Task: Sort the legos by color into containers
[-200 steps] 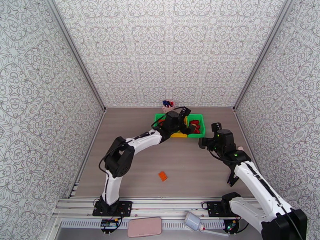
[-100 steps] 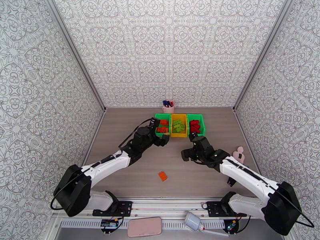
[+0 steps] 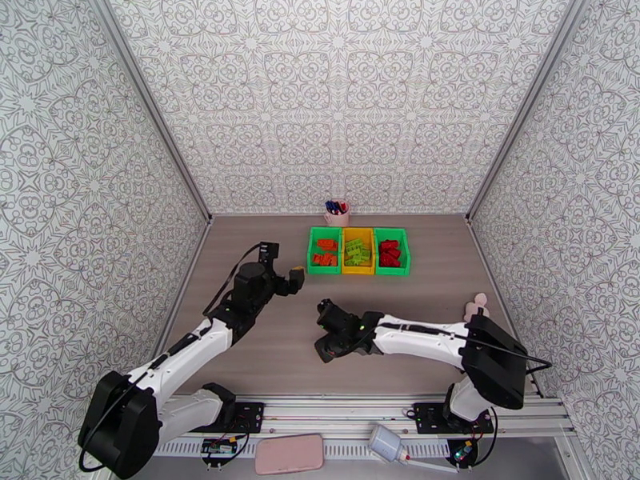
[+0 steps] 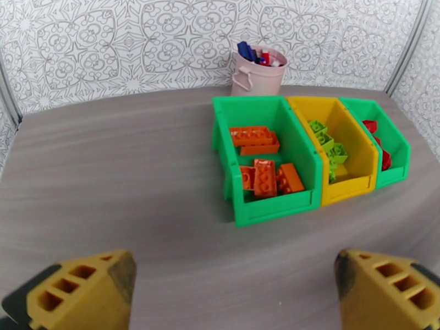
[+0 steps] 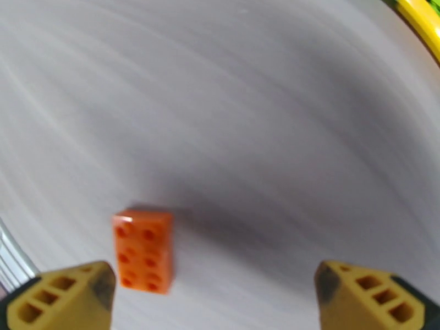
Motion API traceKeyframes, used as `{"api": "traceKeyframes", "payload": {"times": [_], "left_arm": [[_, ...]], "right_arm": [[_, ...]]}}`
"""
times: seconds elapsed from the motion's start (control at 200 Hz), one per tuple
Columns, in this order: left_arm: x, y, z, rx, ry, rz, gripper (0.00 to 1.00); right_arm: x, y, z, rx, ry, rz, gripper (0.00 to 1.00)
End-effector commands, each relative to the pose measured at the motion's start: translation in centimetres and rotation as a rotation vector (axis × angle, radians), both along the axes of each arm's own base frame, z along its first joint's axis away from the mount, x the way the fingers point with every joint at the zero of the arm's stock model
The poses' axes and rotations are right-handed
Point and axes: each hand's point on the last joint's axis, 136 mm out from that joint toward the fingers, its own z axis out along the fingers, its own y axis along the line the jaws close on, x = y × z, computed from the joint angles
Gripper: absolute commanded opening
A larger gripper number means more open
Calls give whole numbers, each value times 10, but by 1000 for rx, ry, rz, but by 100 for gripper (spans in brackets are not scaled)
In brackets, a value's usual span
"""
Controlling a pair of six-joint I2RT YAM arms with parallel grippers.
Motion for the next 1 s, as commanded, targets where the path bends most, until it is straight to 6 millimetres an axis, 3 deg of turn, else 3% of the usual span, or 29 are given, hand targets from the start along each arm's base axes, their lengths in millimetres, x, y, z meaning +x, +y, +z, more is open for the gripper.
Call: {"api": "traceKeyframes", "payload": {"times": [0.0,0.13,0.22,0.36,0.495,0.63,0.79,0.995], "left_arm": [[-2,7,-5,-11,18,17,99],[-2,10,-5,-7,15,23,100],[-3,11,-8,-3,22,27,100],[-5,13,-12,2,30,29,100],[-7,14,-13,8,31,26,100],[-11,11,-12,14,20,3,100],[-23,4,-8,12,-20,-67,100],[-44,-17,-7,-18,-70,-186,100]], "right_arm": [[-6,5,-9,-67,35,24,100],[-13,10,-27,-103,100,45,97],[-14,8,-35,-143,123,29,90],[-14,7,-37,-155,132,15,69],[-12,4,-36,-156,123,-1,40],[-4,2,-26,-133,96,-27,30],[34,-7,6,-26,2,-121,30],[124,-22,62,124,-205,-254,31]]}}
